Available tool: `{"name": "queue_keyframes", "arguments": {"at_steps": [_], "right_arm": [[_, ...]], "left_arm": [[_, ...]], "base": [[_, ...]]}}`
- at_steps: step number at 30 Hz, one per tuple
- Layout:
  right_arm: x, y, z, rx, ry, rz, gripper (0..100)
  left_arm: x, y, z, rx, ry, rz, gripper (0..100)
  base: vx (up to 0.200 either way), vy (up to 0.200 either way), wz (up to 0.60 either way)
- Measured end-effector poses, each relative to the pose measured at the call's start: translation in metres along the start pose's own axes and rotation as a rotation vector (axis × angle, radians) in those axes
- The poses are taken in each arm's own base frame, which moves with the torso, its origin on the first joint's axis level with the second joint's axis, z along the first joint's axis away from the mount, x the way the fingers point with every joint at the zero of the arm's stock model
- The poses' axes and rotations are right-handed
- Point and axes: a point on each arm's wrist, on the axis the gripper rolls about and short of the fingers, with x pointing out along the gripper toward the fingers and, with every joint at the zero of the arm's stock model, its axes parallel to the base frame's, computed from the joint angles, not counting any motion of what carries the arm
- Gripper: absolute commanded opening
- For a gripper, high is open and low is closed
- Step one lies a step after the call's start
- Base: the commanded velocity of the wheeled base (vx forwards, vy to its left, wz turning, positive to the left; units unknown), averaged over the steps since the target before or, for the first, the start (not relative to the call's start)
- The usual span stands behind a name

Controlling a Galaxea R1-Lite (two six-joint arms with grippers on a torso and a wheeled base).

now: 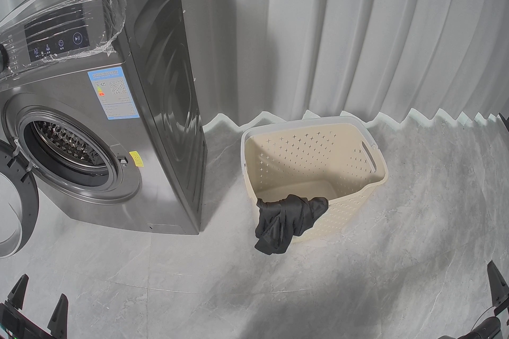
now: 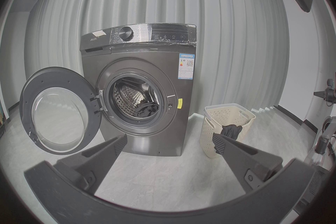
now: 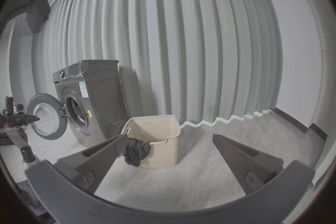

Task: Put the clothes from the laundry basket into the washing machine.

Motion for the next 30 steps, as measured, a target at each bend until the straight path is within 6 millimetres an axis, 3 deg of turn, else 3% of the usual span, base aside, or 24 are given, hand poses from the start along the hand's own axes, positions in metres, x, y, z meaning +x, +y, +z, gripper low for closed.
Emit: {"name": "queue_keyframes", "arguments": {"at_steps": [8,16,25,30], "right_arm": [[0.038,-0.001,0.012,0.035,0.222,0.116,100],[0.097,0.003,0.015,0.091,0.407,0.238,100],[0.154,0.029,0.003,0.123,0.521,0.335,100],[0.175,0.049,-0.009,0.163,0.576,0.332,100]], "left_arm": [[0.0,0.0,0.0,0.0,0.0,0.0,100],[0.0,0.0,0.0,-0.001,0.001,0.0,100],[0.0,0.0,0.0,-0.004,0.001,0.0,100],[0.0,0.0,0.0,-0.005,0.001,0.0,100]], "base": [[0.0,0.0,0.0],[0.0,0.0,0.0],[0.0,0.0,0.0],[0.0,0.0,0.0]]}}
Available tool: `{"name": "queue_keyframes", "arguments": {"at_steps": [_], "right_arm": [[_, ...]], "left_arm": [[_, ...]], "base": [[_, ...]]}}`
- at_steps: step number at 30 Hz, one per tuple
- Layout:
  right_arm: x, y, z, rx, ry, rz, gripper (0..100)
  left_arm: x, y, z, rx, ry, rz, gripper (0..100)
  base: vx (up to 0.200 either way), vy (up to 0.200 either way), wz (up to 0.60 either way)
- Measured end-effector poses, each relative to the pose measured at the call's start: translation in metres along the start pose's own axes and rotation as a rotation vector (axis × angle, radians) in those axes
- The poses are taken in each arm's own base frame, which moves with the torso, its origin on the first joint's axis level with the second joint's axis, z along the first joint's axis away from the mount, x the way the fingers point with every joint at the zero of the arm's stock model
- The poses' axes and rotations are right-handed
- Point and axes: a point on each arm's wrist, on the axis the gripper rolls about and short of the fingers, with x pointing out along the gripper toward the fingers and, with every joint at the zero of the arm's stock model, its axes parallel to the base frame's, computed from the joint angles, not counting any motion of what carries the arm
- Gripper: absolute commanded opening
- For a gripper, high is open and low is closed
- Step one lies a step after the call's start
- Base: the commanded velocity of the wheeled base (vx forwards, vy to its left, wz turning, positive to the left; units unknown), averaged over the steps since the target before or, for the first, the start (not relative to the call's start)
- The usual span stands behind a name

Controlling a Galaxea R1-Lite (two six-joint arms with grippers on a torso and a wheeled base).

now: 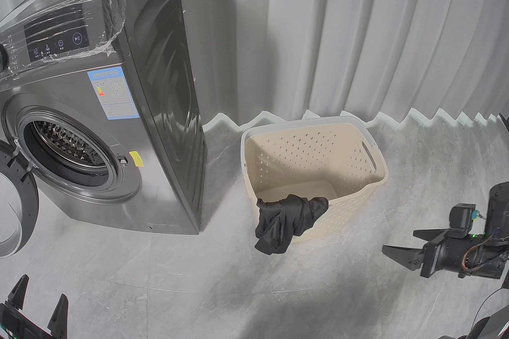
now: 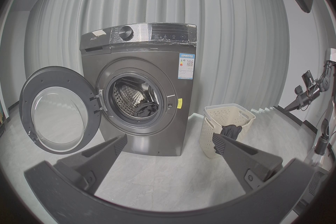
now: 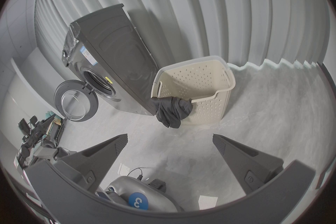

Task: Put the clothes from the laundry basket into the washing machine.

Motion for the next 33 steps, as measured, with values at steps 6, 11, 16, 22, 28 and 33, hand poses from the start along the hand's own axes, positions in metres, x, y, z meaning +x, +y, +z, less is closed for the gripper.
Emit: {"name": "queue_keyframes", "arguments": {"at_steps": [6,11,16,22,28,33], "right_arm": [[0.034,0.014,-0.002,0.032,0.039,-0.017,100],[0.062,0.023,-0.002,0.036,0.051,-0.019,100],[0.093,0.029,0.001,0.077,0.057,-0.076,100],[0.13,0.036,0.001,0.115,0.071,-0.109,100],[0.163,0.038,-0.001,0.121,0.088,-0.12,100],[0.188,0.038,-0.002,0.124,0.094,-0.131,100]], "left_arm": [[0.0,0.0,0.0,-0.001,0.0,0.0,100],[0.0,0.0,0.0,-0.002,0.0,0.0,100],[0.0,0.0,0.0,-0.001,0.0,0.0,100],[0.0,0.0,0.0,-0.002,0.0,0.001,100],[0.0,0.0,0.0,-0.001,0.0,0.001,100],[0.0,0.0,0.0,-0.002,0.0,0.001,100]], "base": [[0.0,0.0,0.0],[0.0,0.0,0.0],[0.0,0.0,0.0],[0.0,0.0,0.0],[0.0,0.0,0.0],[0.0,0.0,0.0]]}}
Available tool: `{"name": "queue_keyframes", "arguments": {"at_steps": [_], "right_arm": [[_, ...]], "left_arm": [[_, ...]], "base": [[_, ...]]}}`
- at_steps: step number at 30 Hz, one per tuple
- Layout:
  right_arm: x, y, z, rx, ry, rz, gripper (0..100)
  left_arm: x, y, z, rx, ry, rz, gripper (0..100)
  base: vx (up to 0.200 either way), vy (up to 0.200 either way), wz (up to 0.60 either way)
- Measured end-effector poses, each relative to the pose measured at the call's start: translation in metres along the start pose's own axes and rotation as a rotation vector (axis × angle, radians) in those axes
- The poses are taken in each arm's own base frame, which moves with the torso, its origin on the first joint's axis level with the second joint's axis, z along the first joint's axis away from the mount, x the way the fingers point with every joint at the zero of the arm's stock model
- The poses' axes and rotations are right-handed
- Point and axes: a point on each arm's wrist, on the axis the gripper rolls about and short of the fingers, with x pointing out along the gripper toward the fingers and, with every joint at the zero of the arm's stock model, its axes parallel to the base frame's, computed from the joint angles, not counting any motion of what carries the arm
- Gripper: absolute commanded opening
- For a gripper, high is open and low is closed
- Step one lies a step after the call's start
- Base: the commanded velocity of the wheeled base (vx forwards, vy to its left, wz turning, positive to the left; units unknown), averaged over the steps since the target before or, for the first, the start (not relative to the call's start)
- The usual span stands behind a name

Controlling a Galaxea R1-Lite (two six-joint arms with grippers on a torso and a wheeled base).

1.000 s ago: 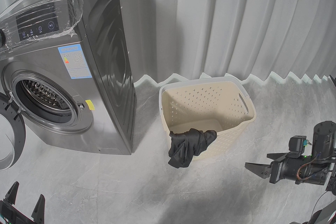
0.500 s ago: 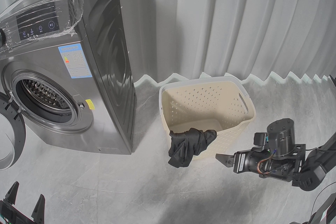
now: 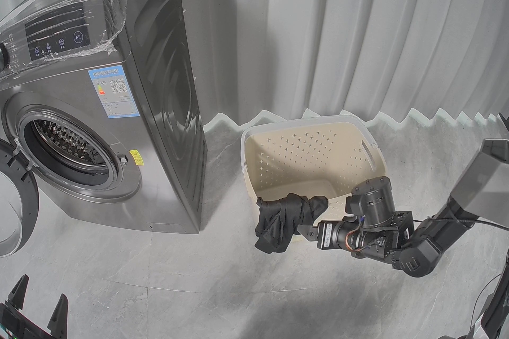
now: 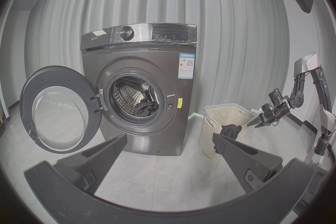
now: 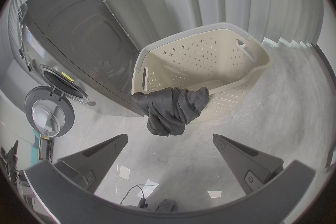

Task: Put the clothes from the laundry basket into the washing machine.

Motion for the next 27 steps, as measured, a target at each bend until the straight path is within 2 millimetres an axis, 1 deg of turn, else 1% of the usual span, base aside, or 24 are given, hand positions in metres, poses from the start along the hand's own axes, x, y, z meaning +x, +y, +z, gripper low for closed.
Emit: {"name": "queue_keyframes", "arguments": {"at_steps": [5,11,17,24,27], "right_arm": [[0.021,0.001,0.001,0.004,0.0,-0.008,100],[0.044,-0.003,0.003,0.018,0.0,-0.017,100],[0.057,-0.004,0.002,0.023,0.002,-0.019,100],[0.08,-0.003,0.002,0.025,-0.006,-0.016,100],[0.089,-0.003,-0.001,0.024,-0.001,-0.018,100]], "left_arm": [[0.0,0.0,0.0,0.0,0.0,0.0,100],[0.0,0.0,0.0,0.0,0.0,0.0,100],[0.0,0.0,0.0,0.0,0.0,0.0,100],[0.0,0.0,0.0,0.0,0.0,0.0,100],[0.0,0.0,0.0,0.0,0.0,0.0,100]], "base": [[0.0,0.0,0.0],[0.0,0.0,0.0],[0.0,0.0,0.0],[0.0,0.0,0.0],[0.0,0.0,0.0]]}}
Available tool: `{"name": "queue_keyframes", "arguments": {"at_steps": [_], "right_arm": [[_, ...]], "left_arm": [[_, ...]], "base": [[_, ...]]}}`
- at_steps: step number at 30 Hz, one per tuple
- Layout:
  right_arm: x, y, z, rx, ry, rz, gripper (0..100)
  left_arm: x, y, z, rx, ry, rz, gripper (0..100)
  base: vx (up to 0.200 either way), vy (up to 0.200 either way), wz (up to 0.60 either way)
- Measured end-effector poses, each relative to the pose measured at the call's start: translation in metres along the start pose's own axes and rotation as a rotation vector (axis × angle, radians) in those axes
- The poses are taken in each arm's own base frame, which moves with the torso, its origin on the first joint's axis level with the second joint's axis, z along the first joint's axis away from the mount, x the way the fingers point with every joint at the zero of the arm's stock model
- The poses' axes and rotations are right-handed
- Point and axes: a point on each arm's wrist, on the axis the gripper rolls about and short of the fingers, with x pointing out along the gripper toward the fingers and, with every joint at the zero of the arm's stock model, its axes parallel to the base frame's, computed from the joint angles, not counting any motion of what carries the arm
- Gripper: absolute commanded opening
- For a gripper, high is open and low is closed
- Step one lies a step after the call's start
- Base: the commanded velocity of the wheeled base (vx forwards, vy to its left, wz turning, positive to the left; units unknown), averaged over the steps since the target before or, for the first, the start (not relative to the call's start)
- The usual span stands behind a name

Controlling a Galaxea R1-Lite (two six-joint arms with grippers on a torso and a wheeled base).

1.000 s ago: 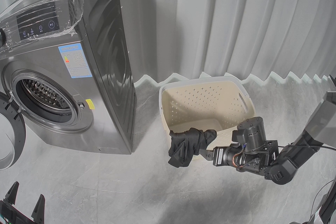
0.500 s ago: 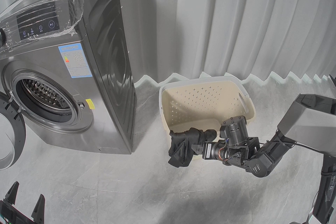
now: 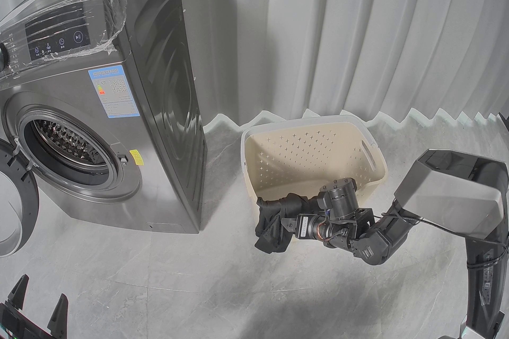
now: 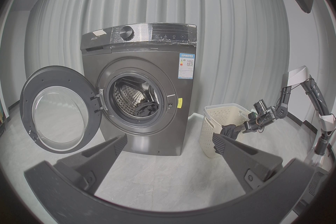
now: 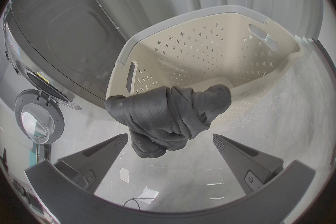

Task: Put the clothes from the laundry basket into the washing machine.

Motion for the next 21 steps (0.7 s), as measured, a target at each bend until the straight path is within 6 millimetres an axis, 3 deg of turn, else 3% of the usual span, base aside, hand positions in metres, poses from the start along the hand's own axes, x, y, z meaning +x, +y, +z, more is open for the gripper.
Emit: {"name": "queue_keyframes", "arguments": {"at_steps": [12,13,21], "right_arm": [[0.026,-0.001,-0.001,0.019,-0.06,0.033,100],[0.027,-0.002,-0.002,0.018,-0.059,0.033,0],[0.03,-0.001,-0.004,0.018,-0.069,0.045,0]], "left_arm": [[0.0,0.0,0.0,0.0,0.0,0.001,100],[0.0,0.0,0.0,0.0,0.0,0.002,100],[0.0,0.0,0.0,0.0,0.0,0.003,100]], "base": [[0.0,0.0,0.0],[0.0,0.0,0.0],[0.0,0.0,0.0]]}}
